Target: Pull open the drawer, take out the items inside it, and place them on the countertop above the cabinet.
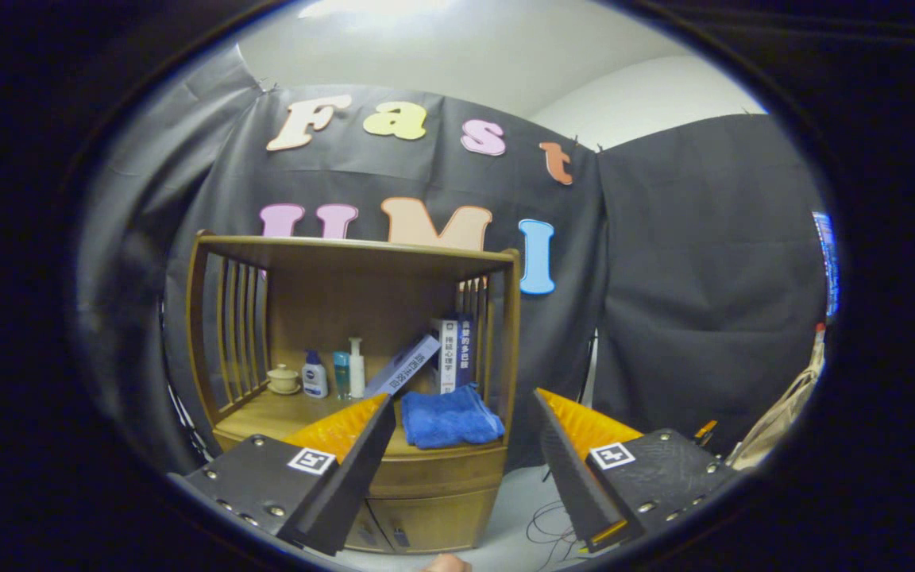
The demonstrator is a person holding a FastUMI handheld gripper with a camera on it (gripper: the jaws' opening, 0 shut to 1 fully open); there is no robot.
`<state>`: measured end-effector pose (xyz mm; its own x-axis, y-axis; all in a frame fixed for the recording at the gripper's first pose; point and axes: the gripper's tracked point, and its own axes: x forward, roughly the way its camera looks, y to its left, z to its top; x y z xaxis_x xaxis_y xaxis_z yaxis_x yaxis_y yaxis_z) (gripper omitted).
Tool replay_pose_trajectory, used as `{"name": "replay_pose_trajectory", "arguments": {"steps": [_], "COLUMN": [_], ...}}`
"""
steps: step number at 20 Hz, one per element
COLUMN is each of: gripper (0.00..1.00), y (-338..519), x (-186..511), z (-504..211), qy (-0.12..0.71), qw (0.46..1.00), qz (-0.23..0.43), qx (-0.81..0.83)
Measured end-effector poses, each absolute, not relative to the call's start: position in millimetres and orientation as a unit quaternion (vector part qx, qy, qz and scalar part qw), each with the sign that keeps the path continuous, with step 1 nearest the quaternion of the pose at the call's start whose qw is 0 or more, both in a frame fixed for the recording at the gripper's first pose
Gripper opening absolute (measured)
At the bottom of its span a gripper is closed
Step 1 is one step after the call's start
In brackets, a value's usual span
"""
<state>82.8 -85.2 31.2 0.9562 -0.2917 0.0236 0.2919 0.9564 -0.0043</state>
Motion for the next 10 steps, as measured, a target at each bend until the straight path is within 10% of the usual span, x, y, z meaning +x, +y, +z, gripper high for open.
{"name": "replay_pose_trajectory", "arguments": {"steps": [10], "gripper": [1.0], "y": [-74], "x": [45], "z": [25], "qy": [-0.014], "qw": [0.989], "qz": [-0.145], "qx": [0.001]}}
